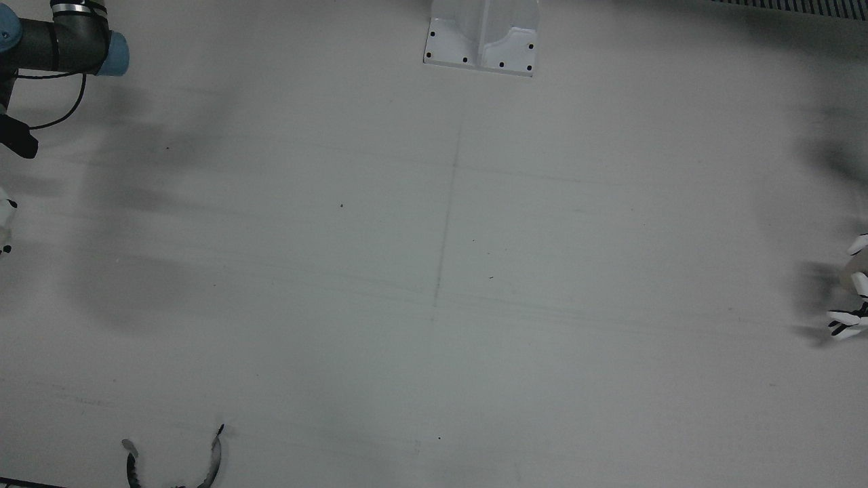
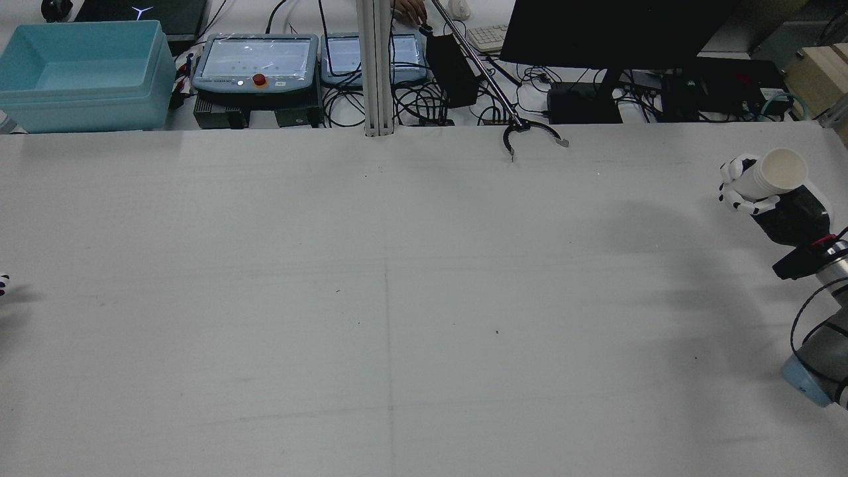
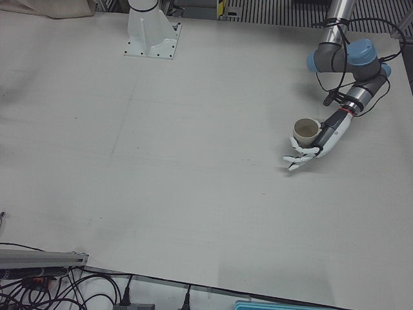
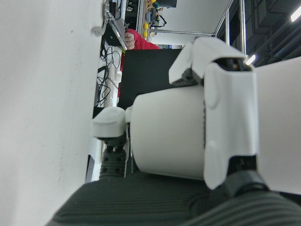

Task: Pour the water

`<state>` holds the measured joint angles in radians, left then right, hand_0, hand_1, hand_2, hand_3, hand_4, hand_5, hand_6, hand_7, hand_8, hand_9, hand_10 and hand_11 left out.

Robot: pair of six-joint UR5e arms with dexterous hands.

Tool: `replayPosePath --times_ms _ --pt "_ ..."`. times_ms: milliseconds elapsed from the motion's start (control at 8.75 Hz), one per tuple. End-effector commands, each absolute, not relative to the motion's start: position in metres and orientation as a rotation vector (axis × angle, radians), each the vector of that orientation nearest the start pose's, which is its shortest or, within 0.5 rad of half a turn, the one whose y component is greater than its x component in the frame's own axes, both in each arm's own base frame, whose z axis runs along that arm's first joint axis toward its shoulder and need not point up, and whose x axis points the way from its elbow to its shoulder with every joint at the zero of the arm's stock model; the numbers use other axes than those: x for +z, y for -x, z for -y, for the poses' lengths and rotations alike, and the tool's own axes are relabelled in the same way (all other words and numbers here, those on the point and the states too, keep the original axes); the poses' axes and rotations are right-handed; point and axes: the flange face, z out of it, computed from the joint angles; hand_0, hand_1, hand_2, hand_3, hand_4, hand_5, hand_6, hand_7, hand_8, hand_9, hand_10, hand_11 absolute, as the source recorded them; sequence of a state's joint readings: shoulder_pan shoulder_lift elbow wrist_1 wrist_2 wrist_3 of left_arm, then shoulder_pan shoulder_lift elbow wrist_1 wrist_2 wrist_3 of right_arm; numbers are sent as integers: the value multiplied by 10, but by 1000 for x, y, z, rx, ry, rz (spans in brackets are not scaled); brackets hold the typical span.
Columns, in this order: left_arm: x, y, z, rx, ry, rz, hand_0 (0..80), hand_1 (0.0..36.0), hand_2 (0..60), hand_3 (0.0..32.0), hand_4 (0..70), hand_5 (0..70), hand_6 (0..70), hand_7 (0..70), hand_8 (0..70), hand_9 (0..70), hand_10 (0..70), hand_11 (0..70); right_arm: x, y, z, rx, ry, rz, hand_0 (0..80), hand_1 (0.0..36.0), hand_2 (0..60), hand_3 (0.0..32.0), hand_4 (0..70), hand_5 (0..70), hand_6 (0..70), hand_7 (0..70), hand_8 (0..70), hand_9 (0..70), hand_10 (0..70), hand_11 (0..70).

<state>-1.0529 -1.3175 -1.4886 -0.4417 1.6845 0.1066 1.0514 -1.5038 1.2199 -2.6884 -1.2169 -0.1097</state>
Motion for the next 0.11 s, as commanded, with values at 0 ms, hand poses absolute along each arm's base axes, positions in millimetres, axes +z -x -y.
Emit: replayPosePath --times_ms 0 --pt "781 -73 392 -1648 395 -2035 800 360 600 0 700 700 286 244 136 119 82 152 861 108 522 -2177 -163 -2443 664 360 600 0 700 598 700 700 700 700 666 700"
